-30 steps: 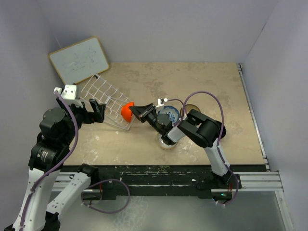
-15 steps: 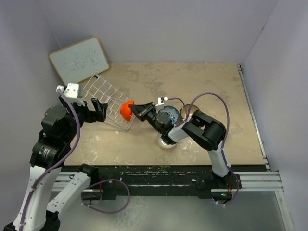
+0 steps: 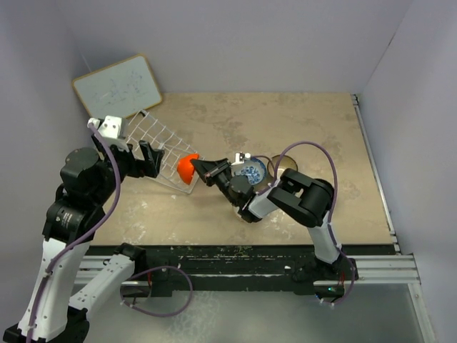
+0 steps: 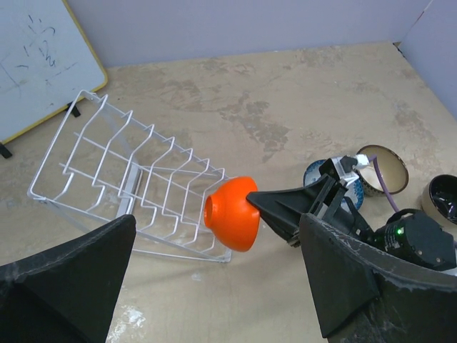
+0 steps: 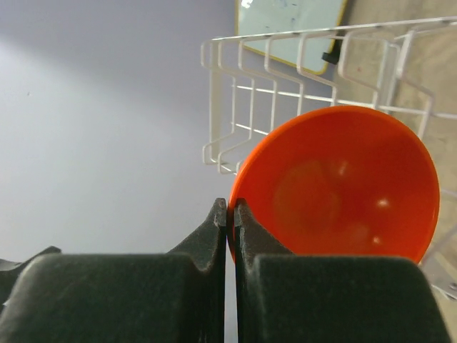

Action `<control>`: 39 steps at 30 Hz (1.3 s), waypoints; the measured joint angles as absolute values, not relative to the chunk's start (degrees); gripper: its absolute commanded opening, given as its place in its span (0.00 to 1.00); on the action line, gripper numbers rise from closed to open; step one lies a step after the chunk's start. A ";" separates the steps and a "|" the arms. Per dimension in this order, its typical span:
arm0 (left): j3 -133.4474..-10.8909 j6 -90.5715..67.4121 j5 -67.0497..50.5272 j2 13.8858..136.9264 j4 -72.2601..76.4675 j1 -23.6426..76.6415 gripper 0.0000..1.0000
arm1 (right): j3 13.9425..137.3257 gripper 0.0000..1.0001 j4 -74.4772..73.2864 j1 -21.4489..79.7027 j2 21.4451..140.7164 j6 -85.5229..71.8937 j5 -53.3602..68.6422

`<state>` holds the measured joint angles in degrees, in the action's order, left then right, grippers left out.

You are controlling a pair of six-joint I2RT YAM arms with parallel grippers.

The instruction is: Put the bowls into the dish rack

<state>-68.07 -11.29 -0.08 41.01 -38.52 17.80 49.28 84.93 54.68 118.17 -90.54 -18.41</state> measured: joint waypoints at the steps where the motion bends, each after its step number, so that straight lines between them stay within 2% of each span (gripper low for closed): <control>1: -68.60 -10.96 -0.16 41.28 -38.74 17.80 0.99 | 48.62 0.00 84.99 54.92 118.48 -90.72 -18.83; 19: -69.34 -9.87 -2.90 39.62 -41.65 17.80 0.99 | 49.65 0.00 90.39 56.47 123.96 -93.30 -21.82; 39: -69.34 -9.93 -4.62 39.16 -41.69 17.80 0.99 | 52.25 0.00 89.89 53.36 127.44 -94.45 -17.87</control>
<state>-69.34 -9.93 -4.62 39.16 -41.69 17.80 52.25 89.89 53.36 127.44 -94.45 -17.87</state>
